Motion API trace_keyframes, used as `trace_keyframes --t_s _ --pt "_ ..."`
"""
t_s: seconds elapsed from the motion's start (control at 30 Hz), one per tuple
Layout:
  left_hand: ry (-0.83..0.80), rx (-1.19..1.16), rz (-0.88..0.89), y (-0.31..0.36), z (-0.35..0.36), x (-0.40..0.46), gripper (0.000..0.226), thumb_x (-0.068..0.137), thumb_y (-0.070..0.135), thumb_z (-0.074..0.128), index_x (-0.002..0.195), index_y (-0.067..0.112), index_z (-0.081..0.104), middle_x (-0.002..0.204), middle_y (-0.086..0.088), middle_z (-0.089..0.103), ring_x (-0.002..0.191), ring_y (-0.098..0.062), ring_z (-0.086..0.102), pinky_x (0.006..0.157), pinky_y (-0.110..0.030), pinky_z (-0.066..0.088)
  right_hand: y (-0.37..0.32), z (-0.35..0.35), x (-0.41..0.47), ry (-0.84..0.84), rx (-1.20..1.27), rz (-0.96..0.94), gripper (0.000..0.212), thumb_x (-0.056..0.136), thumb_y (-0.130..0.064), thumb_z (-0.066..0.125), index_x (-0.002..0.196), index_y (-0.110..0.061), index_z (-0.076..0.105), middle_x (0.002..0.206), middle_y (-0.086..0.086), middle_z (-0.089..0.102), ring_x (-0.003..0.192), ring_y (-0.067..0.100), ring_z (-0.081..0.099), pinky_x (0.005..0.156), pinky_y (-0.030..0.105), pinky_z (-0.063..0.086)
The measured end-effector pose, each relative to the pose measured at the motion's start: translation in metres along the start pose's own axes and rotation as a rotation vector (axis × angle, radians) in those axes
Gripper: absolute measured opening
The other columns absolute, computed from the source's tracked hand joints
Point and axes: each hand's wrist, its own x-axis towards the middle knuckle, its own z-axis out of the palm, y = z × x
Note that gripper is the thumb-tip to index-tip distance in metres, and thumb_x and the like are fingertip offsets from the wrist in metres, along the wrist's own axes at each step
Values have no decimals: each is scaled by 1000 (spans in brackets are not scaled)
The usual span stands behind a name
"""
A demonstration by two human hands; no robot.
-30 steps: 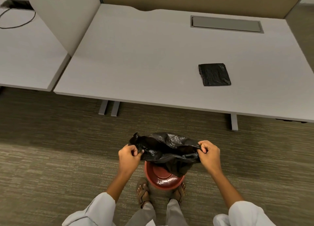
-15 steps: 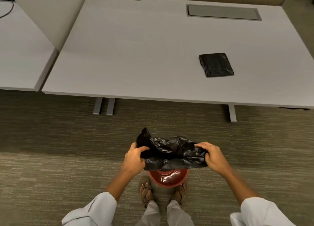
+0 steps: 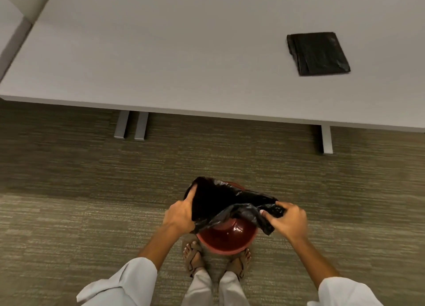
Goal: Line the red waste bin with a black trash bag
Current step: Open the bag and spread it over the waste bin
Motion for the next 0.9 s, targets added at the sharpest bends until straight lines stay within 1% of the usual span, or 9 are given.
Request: trace_keyframes --t_s 0.07,0.13,0.23,0.37,0.53,0.6,0.67,0.77,0.9 --pt "-11 34 20 -3 12 12 124 76 16 75 150 40 -22 86 -5 65 82 -26 66 74 -41 57 5 13 10 78 -8 1 66 57 -61 84 104 -15 76 96 7 78 87 24 73 70 34 60" --pt "-30 64 27 -3 24 25 122 78 21 74 151 36 -22 91 -7 66 84 -27 66 78 -41 56 8 25 21 105 -22 -5 48 61 -48 88 93 -16 74 87 7 77 77 24 72 62 30 57" --pt "-46 186 -23 -4 42 50 116 77 17 74 156 25 -11 128 -14 57 103 -31 64 86 -41 55 16 47 44 54 -12 -72 25 70 -13 85 86 -15 66 83 10 74 67 22 65 55 22 45" --pt "-31 285 -41 -11 61 85 107 78 13 71 156 12 -2 153 -11 35 111 -30 63 89 -39 54 26 73 75 -53 -45 -308 26 72 7 73 84 -15 66 88 -2 66 78 18 64 71 31 51" --pt "-53 400 -43 -23 78 136 102 82 14 68 156 11 -2 151 -12 41 111 -29 64 87 -38 55 42 98 116 -185 -144 -474 37 69 14 53 63 -21 64 88 -6 69 84 20 68 74 36 55" --pt "-54 442 -58 -26 83 157 102 83 12 66 156 15 -4 156 -10 36 112 -29 64 85 -37 55 47 109 133 -210 -173 -486 39 74 14 50 71 -19 73 102 -1 72 95 21 68 81 38 55" --pt "-56 475 -66 -29 86 177 100 84 14 65 157 20 -3 148 -9 45 113 -28 63 85 -37 55 51 120 149 -224 -227 -491 45 82 12 47 98 -18 77 116 2 68 105 22 65 87 41 55" --pt "-61 500 -63 -30 92 207 94 86 16 60 157 24 -1 124 -7 61 111 -26 62 85 -36 54 52 135 169 -273 -283 -478 51 87 2 48 132 -17 60 125 9 63 111 31 62 84 42 55" --pt "-112 513 -61 -31 102 240 94 87 16 57 156 27 -7 124 -6 64 113 -26 62 88 -36 53 60 153 189 -381 -413 -383 71 77 -14 61 143 -18 35 129 12 54 101 39 64 69 41 52"
